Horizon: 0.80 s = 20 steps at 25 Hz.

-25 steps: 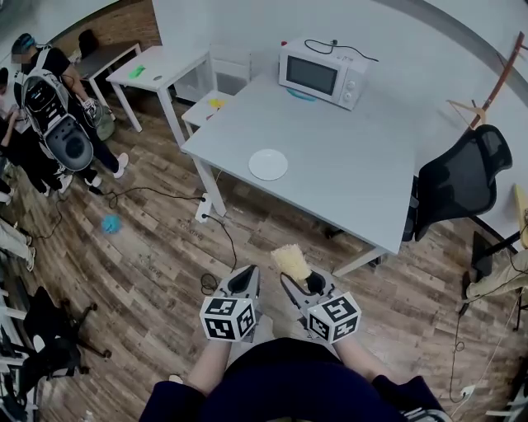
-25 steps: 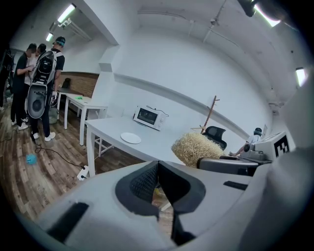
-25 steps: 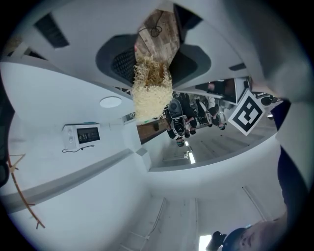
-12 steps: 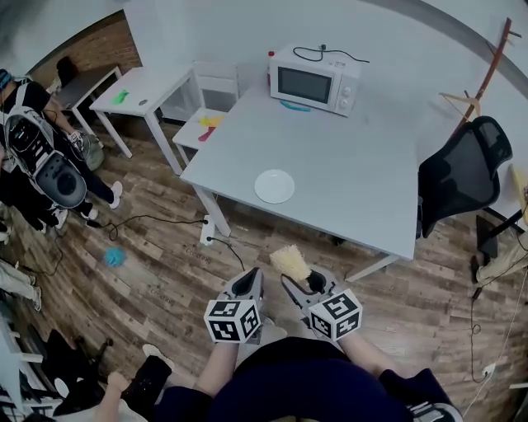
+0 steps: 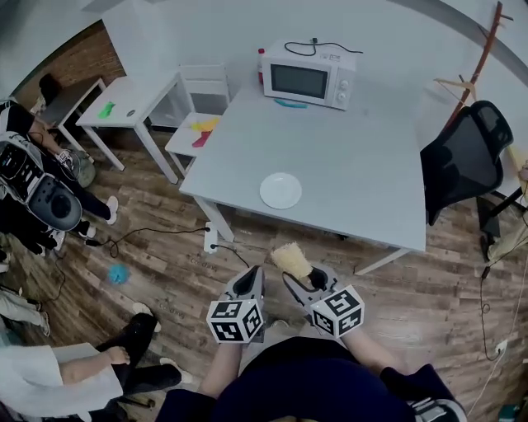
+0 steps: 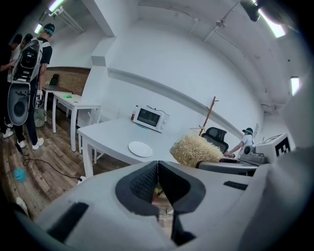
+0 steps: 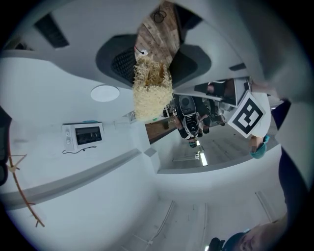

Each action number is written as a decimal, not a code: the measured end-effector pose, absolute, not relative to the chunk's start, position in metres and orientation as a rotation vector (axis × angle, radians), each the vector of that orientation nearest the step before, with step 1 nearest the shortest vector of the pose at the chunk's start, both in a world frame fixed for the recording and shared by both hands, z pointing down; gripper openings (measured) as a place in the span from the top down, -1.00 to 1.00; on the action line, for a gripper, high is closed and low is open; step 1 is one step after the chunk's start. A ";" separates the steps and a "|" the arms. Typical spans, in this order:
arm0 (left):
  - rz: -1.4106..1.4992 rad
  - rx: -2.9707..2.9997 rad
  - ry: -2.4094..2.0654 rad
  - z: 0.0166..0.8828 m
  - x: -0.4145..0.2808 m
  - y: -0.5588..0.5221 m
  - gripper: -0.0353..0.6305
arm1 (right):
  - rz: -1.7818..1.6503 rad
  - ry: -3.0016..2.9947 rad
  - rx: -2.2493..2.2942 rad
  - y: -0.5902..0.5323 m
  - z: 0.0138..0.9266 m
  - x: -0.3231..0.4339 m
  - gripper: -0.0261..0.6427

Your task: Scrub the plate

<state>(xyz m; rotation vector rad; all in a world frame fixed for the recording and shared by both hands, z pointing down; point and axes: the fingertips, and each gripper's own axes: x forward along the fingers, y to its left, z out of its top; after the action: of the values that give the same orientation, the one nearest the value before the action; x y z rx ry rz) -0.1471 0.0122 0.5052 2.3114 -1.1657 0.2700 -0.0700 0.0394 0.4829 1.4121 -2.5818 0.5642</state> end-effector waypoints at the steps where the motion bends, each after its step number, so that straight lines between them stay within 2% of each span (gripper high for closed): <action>1: 0.268 2.307 -1.167 0.506 -0.148 0.009 0.84 | 0.569 -2.574 1.421 0.038 0.483 -0.068 0.39; 11: 0.287 2.274 -1.167 0.516 -0.144 -0.017 0.83 | 0.607 -2.499 1.543 0.016 0.488 -0.036 0.39; 20: 0.316 2.275 -1.140 0.529 -0.134 -0.068 0.83 | 0.581 -2.534 1.517 -0.048 0.488 -0.032 0.39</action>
<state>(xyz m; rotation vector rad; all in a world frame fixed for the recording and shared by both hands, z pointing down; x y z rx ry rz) -0.1338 -0.0678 0.5287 2.2746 -1.1402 0.3161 -0.0317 -0.0477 0.4885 1.5167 -2.5337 0.5813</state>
